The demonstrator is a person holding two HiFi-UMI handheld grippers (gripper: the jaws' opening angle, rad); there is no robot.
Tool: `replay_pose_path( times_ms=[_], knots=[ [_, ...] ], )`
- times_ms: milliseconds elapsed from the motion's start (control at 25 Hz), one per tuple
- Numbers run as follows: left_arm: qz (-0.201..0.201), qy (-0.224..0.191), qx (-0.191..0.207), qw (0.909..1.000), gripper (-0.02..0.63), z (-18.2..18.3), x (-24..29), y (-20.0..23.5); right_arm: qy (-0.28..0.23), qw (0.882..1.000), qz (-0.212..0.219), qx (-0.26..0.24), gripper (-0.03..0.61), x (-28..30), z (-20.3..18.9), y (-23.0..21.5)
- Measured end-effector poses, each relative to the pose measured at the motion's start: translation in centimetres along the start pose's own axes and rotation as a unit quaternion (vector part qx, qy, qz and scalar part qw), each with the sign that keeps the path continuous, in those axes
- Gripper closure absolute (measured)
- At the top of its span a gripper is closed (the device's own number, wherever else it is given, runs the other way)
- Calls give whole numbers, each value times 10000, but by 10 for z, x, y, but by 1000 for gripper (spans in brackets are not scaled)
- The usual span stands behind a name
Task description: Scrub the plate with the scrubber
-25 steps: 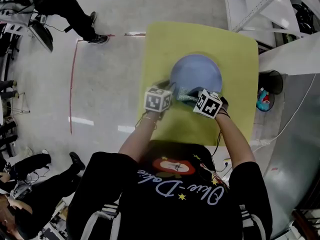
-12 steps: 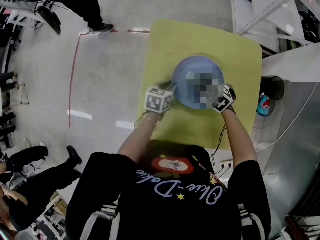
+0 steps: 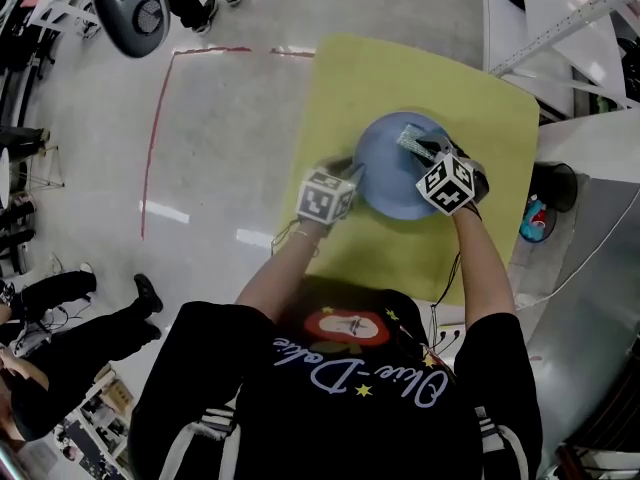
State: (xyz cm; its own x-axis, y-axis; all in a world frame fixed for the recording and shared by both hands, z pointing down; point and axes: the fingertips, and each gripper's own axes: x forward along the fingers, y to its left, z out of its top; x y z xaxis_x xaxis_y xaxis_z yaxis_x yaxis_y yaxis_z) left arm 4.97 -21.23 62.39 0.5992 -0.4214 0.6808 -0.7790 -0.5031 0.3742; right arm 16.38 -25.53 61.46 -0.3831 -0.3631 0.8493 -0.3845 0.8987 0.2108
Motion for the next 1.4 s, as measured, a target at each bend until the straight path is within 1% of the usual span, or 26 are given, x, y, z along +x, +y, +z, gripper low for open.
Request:
replay_pose_path(
  times_ms=[80, 240, 440, 640, 800, 960, 1160, 1320, 1400],
  knots=[
    [11, -2, 12, 10000, 515, -1, -1, 1, 126, 9998, 129, -15, 506, 5, -4, 10],
    [71, -34, -2, 10000, 517, -3, -1, 3, 252, 9990, 326, 147, 505, 6, -8, 26],
    [125, -46, -43, 9999, 518, 0, -1, 1, 229, 9976, 581, 310, 505, -3, -13, 50],
    [143, -75, -68, 9998, 520, 0, 1, 2, 184, 9961, 773, 371, 505, -8, -14, 76],
    [160, -71, -89, 9998, 522, 0, 3, 1, 183, 9939, 1019, 390, 505, -12, -16, 94],
    [178, -89, -76, 9998, 522, -1, 1, 0, 167, 9898, 1338, 469, 505, -19, -16, 115],
    [183, -92, -103, 9997, 525, 1, 3, -2, 282, 9847, 1696, 287, 505, -24, -18, 130],
    [198, -76, -69, 9998, 526, 0, 2, -1, 335, 9752, 2107, 583, 506, -27, -16, 135],
    [211, -88, -80, 9997, 526, 0, 1, 0, 335, 9728, 2196, 660, 506, -28, -14, 137]
  ],
)
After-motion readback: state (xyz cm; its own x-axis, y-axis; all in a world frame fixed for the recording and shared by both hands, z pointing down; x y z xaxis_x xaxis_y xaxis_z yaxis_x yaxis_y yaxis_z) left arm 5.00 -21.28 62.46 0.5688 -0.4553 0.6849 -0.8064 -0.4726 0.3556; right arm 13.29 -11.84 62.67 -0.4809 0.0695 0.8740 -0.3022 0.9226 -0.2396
